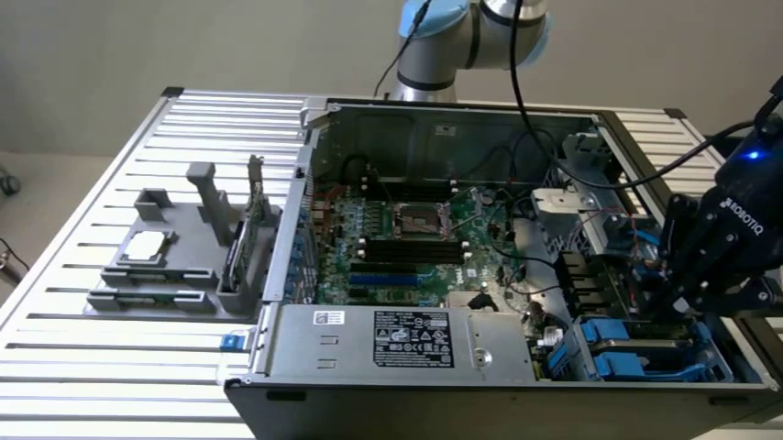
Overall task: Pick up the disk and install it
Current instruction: 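Insert the first disk wire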
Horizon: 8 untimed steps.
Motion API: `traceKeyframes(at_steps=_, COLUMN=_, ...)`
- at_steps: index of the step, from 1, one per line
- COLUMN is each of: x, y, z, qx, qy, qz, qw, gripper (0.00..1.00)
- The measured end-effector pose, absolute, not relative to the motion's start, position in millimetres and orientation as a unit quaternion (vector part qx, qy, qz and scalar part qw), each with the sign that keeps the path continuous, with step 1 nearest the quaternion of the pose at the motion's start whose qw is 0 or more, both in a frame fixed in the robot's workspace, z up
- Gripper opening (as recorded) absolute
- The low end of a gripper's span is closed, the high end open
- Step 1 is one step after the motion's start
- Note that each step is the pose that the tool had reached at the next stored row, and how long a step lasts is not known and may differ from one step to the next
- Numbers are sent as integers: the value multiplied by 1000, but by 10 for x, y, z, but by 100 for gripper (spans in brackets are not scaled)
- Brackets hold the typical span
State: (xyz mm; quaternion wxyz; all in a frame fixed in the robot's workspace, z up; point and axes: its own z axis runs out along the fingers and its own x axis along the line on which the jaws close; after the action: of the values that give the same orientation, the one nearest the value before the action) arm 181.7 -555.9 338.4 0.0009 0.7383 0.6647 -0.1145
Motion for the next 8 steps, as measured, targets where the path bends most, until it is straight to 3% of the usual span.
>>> traceKeyframes(at_steps=8, x=1835, y=-5528, z=3385, qx=736, qy=663, qz=-139, qw=-3, gripper=16)
